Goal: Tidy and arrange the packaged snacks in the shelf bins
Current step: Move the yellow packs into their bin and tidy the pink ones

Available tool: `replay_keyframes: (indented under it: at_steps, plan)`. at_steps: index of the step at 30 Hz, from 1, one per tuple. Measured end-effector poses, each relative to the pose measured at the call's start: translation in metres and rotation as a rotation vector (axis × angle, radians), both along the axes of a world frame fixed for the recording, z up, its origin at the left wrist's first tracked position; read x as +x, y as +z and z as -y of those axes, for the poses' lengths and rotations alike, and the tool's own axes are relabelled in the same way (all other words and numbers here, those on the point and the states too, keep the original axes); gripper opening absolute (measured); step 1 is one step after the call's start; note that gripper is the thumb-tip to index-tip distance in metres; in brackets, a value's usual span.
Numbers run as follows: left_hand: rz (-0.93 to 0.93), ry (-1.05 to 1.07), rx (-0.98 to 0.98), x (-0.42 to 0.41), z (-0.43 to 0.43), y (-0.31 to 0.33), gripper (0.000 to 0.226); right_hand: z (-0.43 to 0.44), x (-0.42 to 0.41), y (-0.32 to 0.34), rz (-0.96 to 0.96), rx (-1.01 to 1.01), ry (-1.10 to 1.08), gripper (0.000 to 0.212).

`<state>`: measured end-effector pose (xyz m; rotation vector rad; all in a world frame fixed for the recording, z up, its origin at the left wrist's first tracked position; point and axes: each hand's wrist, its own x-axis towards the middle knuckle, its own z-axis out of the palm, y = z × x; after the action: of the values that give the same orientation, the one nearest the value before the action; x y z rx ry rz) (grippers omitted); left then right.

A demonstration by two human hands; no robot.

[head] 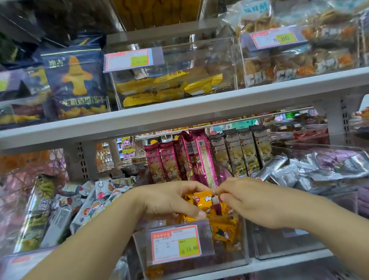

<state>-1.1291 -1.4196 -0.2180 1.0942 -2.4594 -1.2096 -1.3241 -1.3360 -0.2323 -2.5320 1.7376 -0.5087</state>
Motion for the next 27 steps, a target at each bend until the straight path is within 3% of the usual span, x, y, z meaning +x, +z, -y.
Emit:
replay_keyframes:
  at_steps: [7,11,16,21,27]
  plan:
    - [-0.101,0.057,-0.015,0.003,-0.009,0.001,0.041,0.01,0.011,-0.006,0.06,-0.184,-0.204,0.014]
    - [-0.16,0.134,-0.135,0.009,-0.016,0.01,0.03,0.009,0.015,-0.012,0.092,-0.445,-0.265,0.013]
    - [-0.313,0.244,-0.339,0.019,-0.033,0.025,0.028,0.011,0.019,0.001,0.315,-0.637,-0.201,0.01]
    - [-0.402,0.273,-0.556,0.032,-0.067,0.035,0.026,0.001,0.025,0.008,0.628,-0.657,-0.04,0.009]
    - [-0.48,0.307,-0.776,0.054,-0.112,0.028,0.033,-0.028,0.049,0.006,0.709,-0.683,0.08,0.008]
